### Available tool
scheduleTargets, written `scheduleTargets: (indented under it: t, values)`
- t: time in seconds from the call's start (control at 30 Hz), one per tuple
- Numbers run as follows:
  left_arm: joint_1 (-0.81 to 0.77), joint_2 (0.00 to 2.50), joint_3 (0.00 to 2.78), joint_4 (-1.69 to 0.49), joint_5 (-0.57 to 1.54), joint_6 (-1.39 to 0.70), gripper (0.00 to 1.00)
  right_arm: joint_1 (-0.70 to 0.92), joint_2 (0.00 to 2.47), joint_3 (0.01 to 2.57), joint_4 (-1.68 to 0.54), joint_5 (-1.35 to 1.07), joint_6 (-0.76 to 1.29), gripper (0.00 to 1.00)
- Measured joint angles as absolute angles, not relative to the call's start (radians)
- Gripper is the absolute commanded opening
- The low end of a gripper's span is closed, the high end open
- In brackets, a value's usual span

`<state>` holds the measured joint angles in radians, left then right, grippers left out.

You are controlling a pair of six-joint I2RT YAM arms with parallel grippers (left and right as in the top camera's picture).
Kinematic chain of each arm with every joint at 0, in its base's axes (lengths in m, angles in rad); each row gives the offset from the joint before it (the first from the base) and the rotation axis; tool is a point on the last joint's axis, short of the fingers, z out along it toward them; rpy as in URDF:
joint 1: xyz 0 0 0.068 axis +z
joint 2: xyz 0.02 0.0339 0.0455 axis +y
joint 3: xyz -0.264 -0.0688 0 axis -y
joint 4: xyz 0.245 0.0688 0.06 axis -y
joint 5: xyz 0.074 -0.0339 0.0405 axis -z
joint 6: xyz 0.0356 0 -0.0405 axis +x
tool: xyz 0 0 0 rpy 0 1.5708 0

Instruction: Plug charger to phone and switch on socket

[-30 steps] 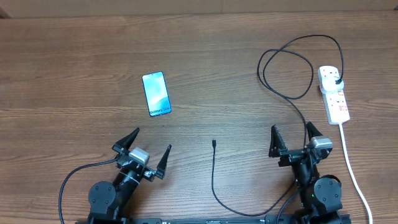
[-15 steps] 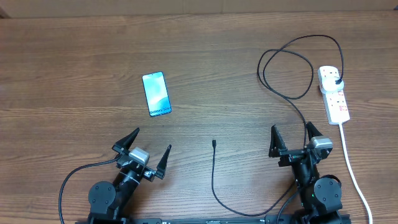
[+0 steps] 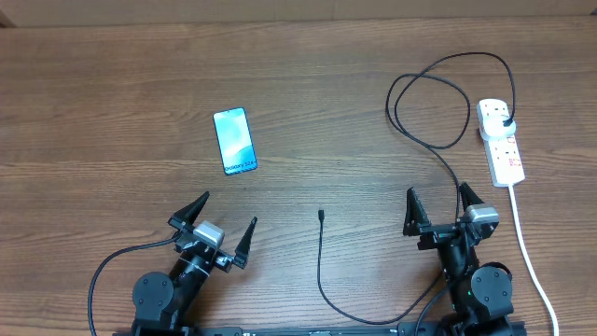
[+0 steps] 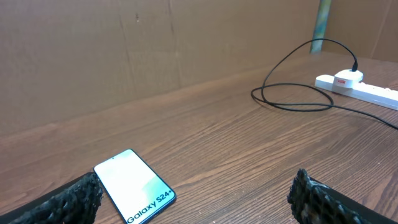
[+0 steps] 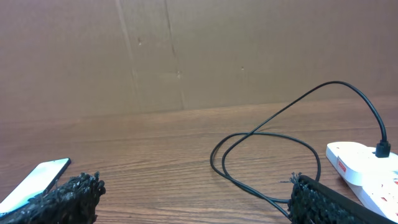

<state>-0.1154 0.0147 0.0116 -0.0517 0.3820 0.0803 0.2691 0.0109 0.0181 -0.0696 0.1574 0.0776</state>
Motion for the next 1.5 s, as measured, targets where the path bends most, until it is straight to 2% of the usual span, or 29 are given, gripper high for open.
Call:
scheduleTargets:
  t: [0.97, 1.3, 1.5]
  values:
    - [-0.115, 0.015, 0.012, -0.051, 0.347, 0.165, 1.00, 0.269, 0.011, 0.018, -0.070, 0.157, 0.078, 1.00]
    - [-0.115, 0.015, 0.009, 0.069, 0.303, 0.167, 1.00, 0.269, 0.011, 0.018, -0.070, 0.157, 0.078, 1.00]
    - [-0.115, 0.015, 0.009, 0.109, 0.287, 0.091, 1.00, 0.269, 0.011, 0.018, -0.070, 0.157, 0.078, 1.00]
